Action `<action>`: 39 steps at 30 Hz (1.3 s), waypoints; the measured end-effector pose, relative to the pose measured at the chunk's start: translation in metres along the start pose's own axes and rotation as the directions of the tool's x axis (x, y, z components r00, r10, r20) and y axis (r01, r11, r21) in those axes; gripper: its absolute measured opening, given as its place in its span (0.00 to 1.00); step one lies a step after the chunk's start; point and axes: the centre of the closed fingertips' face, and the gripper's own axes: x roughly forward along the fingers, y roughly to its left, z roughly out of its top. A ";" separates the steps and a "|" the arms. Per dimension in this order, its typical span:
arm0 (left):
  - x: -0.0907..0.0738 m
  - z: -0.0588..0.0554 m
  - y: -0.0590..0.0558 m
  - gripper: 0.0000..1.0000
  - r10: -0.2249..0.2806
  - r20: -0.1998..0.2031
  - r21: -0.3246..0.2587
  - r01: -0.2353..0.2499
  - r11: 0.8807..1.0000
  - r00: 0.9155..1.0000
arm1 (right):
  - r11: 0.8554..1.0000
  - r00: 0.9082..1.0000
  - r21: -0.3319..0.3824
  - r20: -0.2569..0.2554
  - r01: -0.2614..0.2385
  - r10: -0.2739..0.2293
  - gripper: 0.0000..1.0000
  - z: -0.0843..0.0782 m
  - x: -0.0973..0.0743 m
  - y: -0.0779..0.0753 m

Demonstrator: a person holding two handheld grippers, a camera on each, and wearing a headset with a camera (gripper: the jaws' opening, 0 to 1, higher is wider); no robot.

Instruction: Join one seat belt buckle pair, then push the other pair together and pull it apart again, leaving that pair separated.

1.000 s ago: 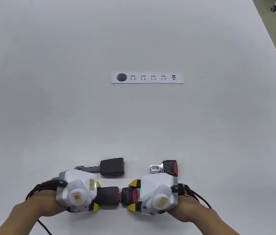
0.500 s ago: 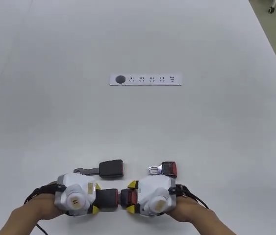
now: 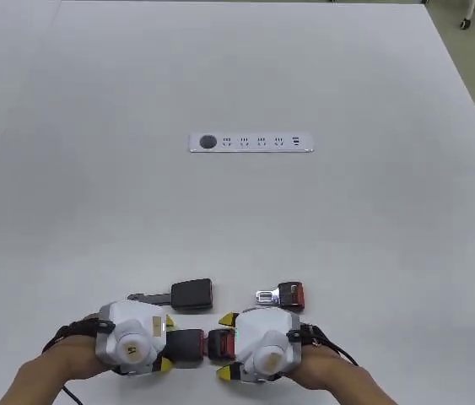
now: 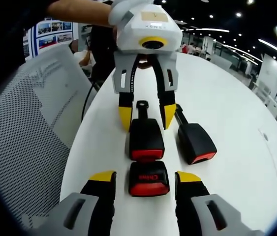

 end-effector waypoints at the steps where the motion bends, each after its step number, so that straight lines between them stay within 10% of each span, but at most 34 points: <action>1: -0.002 0.001 0.001 0.41 0.002 -0.001 -0.002 -0.002 1.000 1.000 | 1.000 1.000 0.000 -0.001 0.002 -0.002 0.47 0.000 -0.001 -0.001; 16: -0.027 0.026 0.016 0.49 0.045 0.054 -0.037 -0.043 0.998 0.998 | 0.999 0.999 -0.022 0.006 0.039 -0.039 0.55 0.002 -0.026 -0.021; 39: -0.029 0.039 0.056 0.50 0.067 0.081 -0.052 -0.063 0.997 0.994 | 0.995 0.994 0.011 -0.032 0.104 -0.103 0.56 -0.041 -0.054 -0.072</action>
